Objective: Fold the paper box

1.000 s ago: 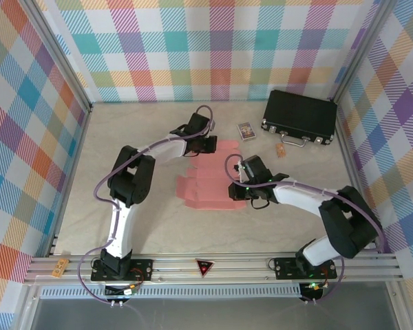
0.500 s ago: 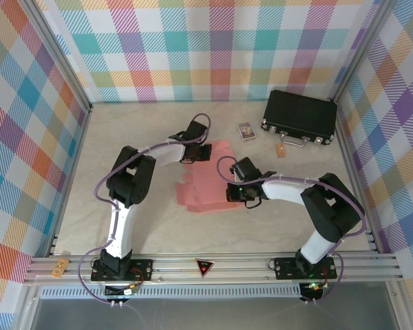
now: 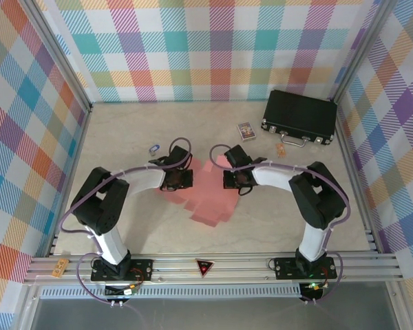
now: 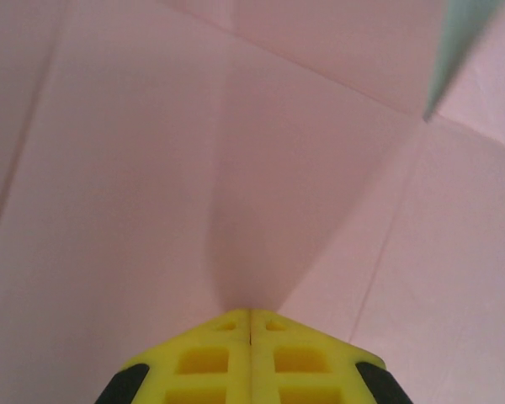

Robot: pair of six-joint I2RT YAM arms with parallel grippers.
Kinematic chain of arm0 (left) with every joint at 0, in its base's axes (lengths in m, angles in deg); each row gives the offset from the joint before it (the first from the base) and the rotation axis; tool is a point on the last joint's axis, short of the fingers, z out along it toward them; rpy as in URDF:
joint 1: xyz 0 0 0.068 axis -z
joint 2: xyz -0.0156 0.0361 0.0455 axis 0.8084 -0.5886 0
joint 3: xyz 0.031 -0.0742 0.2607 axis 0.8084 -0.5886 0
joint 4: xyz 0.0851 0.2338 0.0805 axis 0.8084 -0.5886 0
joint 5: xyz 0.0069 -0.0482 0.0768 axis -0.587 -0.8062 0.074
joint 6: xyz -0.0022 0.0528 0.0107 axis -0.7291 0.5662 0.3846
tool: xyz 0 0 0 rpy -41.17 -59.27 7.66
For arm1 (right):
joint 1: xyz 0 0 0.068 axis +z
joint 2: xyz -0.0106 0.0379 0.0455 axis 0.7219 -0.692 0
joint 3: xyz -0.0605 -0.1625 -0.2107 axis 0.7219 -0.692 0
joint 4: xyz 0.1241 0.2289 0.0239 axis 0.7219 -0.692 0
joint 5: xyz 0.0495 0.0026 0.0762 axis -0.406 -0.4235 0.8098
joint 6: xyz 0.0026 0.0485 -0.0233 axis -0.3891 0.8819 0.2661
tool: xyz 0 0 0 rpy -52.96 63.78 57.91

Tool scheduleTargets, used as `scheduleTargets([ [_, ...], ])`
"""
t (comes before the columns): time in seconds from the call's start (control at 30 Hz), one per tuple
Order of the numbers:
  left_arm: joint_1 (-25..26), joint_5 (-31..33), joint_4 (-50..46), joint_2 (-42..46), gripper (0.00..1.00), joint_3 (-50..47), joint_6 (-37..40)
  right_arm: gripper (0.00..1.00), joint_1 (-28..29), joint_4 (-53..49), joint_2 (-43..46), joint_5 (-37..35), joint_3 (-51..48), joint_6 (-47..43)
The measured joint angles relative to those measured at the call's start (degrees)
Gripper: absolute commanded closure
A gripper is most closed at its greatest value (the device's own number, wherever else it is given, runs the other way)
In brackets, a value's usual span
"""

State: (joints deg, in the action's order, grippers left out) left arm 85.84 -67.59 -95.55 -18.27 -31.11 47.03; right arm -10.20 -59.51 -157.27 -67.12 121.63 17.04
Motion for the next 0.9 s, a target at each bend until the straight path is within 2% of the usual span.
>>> scheduleTargets([
  [0.27, 7.2, -2.3, 3.8, 2.4, 1.00, -4.1, -8.3, 0.93, -2.2, -1.5, -9.6, -1.9, 13.2, -3.5],
  [0.43, 10.1, -5.7, 6.2, 2.4, 0.96, -4.2, -11.4, 0.93, -1.9, -3.5, -10.9, -1.2, 16.5, -5.0],
  [0.67, 9.4, -3.5, 2.8, 3.7, 0.92, -0.2, -9.6, 0.92, -1.8, -5.7, -3.7, -1.0, 13.9, -5.3],
  [0.77, 7.6, -1.6, 0.3, 4.7, 0.94, 2.5, -7.4, 0.93, -1.8, -5.7, 0.9, -1.0, 10.0, -5.1],
  [0.9, 4.8, 1.0, -2.2, 5.0, 1.00, 3.4, -4.1, 0.94, -1.9, -5.3, 2.3, -0.8, 4.9, -4.5],
])
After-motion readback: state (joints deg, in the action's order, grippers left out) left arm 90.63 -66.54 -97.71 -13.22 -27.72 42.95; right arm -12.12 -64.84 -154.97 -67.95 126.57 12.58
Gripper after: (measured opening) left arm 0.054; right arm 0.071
